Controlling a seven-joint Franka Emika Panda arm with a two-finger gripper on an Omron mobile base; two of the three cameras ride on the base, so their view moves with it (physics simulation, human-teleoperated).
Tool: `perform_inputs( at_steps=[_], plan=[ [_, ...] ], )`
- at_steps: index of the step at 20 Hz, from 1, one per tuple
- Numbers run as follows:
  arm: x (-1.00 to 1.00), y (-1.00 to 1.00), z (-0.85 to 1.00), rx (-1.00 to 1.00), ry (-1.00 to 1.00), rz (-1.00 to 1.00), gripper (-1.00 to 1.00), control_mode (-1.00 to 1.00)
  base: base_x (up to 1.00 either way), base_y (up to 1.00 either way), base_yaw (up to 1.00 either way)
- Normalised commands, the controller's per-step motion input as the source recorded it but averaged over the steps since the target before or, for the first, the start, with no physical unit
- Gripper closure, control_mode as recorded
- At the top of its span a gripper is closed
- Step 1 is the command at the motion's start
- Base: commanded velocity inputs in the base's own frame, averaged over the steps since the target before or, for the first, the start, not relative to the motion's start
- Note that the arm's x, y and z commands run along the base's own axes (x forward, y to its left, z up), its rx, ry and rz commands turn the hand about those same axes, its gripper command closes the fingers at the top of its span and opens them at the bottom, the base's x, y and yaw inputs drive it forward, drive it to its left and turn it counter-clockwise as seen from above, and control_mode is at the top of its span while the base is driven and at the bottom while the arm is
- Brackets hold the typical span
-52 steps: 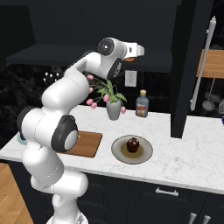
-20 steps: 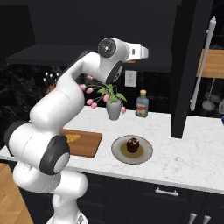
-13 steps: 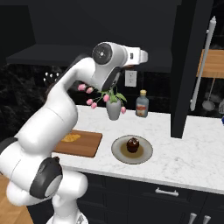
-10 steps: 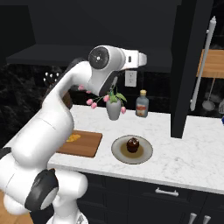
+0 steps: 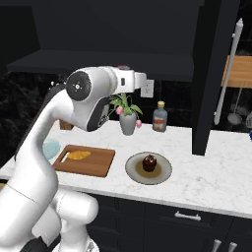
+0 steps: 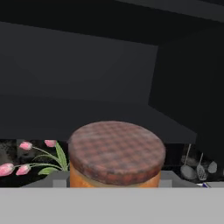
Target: From the different types of pastries on the counter, select a croissant and place it on the cutting board. Then retrieve a jar of jam from the cabinet and place it alongside the croissant on the cutting board.
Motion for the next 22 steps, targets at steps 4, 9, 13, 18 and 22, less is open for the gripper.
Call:
perform_inputs(
  at_steps=[4,9,13,18,22],
  plan=[
    [-0.91,0.59,-0.01,0.00,-0.07,0.00,1.00,-1.00,0.00,0.00,0.00],
    [-1.00,0.67,-0.17,0.00,-0.02,0.00,1.00,-1.00,0.00,0.00,0.00],
    [-0.99,0.69,-0.28,0.00,0.00,0.00,1.00,-1.00,0.00,0.00,0.00],
    [-0.80,0.57,-0.31,0.02,0.00,0.00,1.00,-1.00,0.00,0.00,0.00],
    [-0.24,0.03,-0.46,0.10,0.03,0.06,1.00,-1.00,0.00,0.00,0.00]
  ],
)
